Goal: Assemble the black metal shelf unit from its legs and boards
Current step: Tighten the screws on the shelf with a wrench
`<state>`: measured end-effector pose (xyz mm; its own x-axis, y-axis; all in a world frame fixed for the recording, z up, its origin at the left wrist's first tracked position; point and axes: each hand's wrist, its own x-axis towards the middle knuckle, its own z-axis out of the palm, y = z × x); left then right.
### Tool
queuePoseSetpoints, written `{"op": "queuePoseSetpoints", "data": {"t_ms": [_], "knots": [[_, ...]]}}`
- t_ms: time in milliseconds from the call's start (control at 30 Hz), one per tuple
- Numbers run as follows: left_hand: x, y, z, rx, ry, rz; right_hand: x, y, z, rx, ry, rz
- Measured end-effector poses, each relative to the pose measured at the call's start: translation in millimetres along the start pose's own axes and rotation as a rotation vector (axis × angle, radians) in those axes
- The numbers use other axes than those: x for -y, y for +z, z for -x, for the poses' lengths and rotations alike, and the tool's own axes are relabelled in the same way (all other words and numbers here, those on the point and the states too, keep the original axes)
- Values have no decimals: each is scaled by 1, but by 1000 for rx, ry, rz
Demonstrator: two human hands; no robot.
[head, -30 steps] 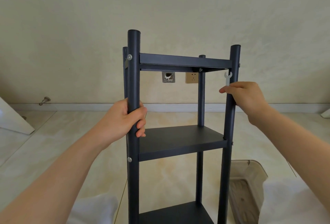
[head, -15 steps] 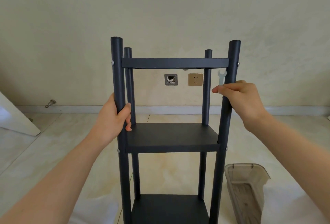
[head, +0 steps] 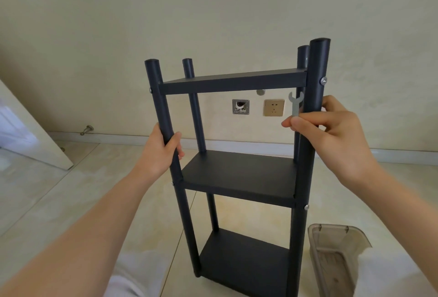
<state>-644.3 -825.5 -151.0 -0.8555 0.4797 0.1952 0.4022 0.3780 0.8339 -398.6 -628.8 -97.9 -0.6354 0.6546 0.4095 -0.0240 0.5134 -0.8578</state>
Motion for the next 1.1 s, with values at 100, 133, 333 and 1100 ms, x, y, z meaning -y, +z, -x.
{"op": "queuePoseSetpoints", "data": {"t_ms": [100, 133, 333, 1100], "knots": [[1, 2, -1, -2, -26, 0, 2, 3, 6, 14, -72, 0], [1, 2, -2, 2, -34, -1, 3, 3, 7, 17, -88, 1], [1, 5, -2, 42, -90, 1, 4, 6, 12, 46, -94, 26], [-63, 21, 44, 481, -218, -58, 11, -3, 2, 278, -118, -252]]}}
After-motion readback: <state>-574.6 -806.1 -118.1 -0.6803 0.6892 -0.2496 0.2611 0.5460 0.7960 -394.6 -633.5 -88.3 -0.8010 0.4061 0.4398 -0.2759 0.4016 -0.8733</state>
